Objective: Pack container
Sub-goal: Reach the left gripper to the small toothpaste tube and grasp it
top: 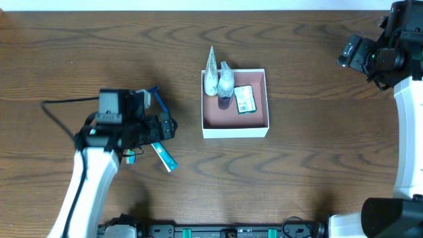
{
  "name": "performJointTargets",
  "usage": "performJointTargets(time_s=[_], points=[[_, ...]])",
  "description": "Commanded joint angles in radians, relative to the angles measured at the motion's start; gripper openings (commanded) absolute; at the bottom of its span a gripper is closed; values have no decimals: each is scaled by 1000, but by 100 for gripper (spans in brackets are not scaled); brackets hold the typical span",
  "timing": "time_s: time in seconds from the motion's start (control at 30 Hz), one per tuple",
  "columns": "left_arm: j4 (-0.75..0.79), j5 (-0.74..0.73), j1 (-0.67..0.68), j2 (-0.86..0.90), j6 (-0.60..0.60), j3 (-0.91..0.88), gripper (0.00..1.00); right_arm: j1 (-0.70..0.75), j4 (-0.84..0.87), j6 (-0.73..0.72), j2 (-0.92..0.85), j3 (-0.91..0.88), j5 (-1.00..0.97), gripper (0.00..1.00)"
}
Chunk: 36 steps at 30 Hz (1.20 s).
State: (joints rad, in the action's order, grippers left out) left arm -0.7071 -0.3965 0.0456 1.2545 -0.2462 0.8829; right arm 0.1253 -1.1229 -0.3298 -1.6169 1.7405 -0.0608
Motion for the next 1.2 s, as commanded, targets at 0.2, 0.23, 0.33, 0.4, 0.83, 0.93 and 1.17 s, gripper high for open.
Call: performJointTargets(time_s=[0.2,0.23,0.33,0.4,0.83,0.93,1.17], points=[[5,133,-5,177,-248,11,85,6,0,-14,-6,10,-10,99],[5,134,-5,191,-258,11,84,6,0,-14,-6,10,-10,99],[4,165,-5,226,-276,11,82,6,0,-14,-6,10,-10,99],[4,188,-5,246,-277,11,82,6,0,-14,-6,10,-10,99],[21,279,-5,333,-290,10,68,6,0,-14,-6,10,-10,99],[45,278,-5,353,-290,10,61,6,0,-14,-6,10,-10,99],[65,278,-5,408,-286,10,59,6,0,-14,-6,10,-10,99]])
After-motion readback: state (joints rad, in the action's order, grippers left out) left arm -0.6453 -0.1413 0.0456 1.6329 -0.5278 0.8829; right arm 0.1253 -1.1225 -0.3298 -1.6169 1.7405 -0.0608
